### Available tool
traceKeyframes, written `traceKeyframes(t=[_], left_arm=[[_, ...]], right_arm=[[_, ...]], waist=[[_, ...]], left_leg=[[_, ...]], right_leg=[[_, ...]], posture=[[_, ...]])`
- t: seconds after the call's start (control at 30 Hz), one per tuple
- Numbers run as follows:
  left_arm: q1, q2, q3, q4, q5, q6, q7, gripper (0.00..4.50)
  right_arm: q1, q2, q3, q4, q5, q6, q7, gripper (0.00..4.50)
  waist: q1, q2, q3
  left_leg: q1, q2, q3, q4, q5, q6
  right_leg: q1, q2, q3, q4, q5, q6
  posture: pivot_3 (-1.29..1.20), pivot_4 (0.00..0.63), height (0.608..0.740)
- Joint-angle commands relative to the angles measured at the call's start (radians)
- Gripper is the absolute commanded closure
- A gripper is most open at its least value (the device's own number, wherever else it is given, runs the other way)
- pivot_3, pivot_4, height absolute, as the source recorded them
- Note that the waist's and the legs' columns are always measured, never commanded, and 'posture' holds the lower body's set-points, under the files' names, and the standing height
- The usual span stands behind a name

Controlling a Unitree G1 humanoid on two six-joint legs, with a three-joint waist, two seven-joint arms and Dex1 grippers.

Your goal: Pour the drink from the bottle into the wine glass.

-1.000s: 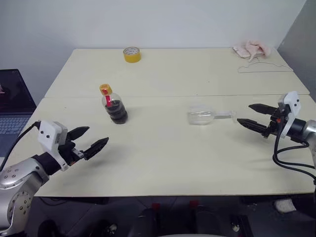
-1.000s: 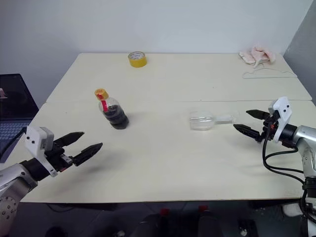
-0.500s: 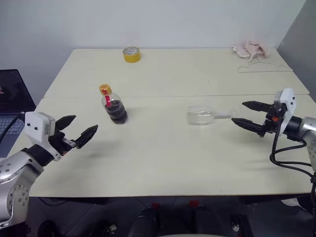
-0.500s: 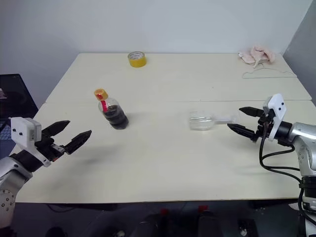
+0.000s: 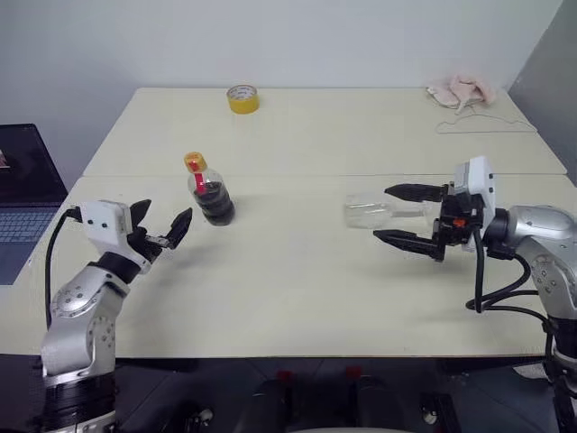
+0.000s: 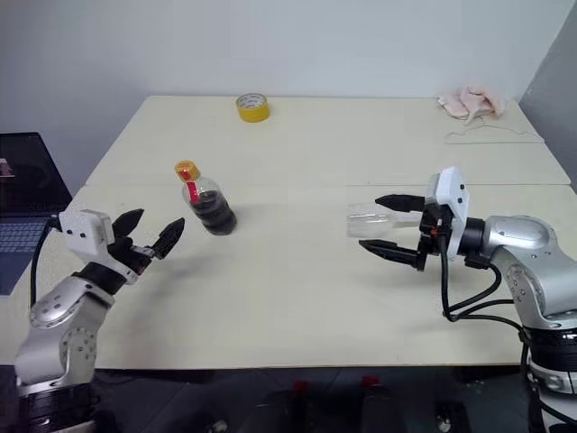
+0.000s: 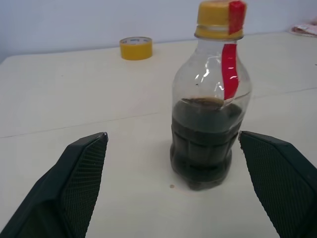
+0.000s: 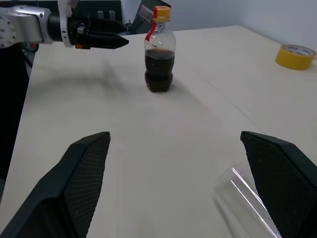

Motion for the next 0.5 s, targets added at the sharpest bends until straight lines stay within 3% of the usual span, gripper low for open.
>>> traceKeyframes(t=[0.03, 0.5], left_arm=[[-0.045, -0.023, -0.046, 0.032, 0.034, -0.064, -0.006, 0.03], [-0.155, -0.019, -0.116, 0.229, 0.11, -0.159, -0.043, 0.03]], right_arm=[[-0.028, 0.005, 0.004, -0.036, 0.015, 0.005, -0.014, 0.0], [-0.042, 0.009, 0.017, -0.063, 0.015, 0.009, -0.047, 0.0]], waist=[[0.001, 0.0, 0.0], [-0.001, -0.002, 0.001]], left_leg=[[0.0, 0.0, 0.0, 0.0, 0.0, 0.0], [-0.002, 0.0, -0.001, 0.001, 0.0, 0.0]], right_leg=[[0.0, 0.0, 0.0, 0.0, 0.0, 0.0], [-0.001, 0.0, -0.002, 0.002, 0.0, 0.0]], posture=[[0.0, 0.15, 0.74], [0.0, 0.15, 0.74]])
